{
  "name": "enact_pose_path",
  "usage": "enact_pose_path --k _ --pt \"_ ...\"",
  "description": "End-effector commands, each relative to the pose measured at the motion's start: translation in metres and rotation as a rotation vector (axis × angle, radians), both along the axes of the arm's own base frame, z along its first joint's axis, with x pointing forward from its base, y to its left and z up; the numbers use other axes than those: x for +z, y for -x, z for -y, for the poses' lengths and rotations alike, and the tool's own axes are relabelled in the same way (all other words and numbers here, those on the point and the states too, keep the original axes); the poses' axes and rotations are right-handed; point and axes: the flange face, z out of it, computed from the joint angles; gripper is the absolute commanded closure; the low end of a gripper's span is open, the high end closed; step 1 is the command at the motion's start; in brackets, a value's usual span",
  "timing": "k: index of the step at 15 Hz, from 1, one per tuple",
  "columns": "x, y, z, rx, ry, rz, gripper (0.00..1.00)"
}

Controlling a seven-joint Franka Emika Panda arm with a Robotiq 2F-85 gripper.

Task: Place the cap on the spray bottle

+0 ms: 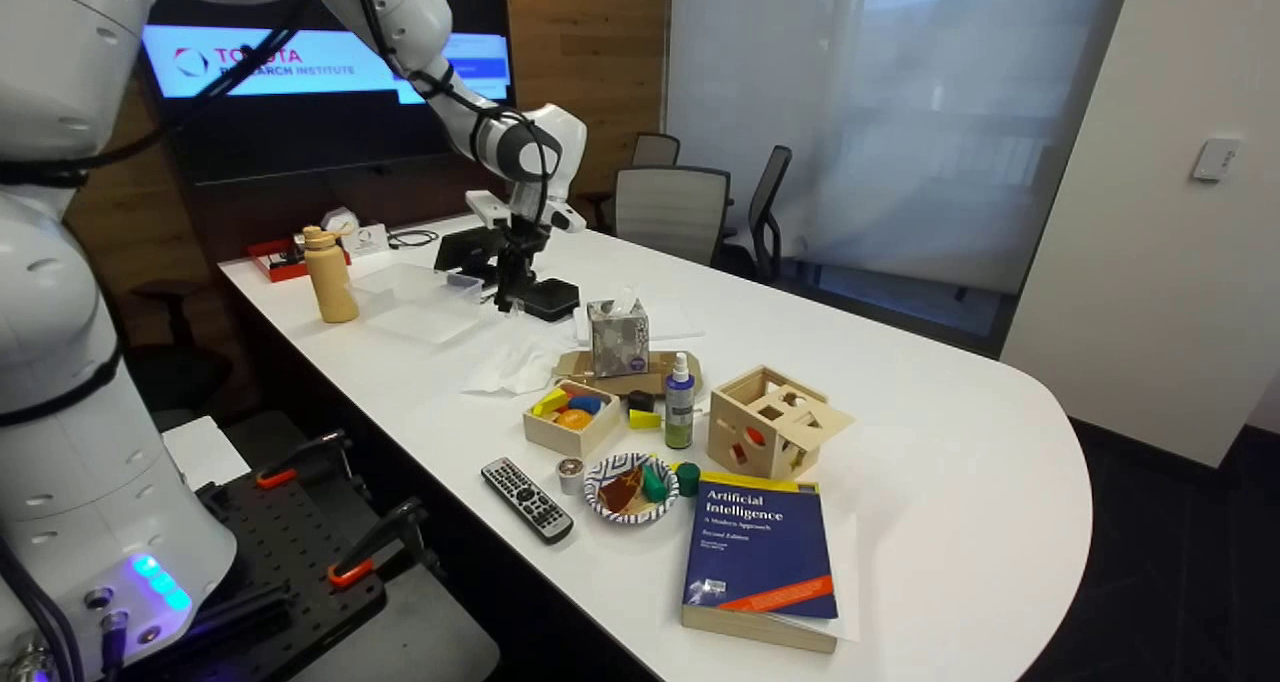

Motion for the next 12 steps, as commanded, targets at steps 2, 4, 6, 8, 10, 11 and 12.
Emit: enact_pose_path --k 2,4,6,8,10,11,12 --pt "0.052 0.004 0.051 -0.049 0.054 0.019 0.94" --pt "0.063 0.002 0.073 -0.073 0.072 0.045 0.94" --pt "0.068 -0.001 0.096 -0.096 0.088 0.065 0.94" --pt "0.07 -0.002 0.12 -0.117 0.095 0.079 0.94" --pt "0.069 -0.005 0.146 -0.146 0.096 0.092 0.94" --pt "0.069 -0.007 0.16 -0.161 0.094 0.101 0.94" --pt "0.069 -0.009 0.174 -0.172 0.094 0.108 0.94"
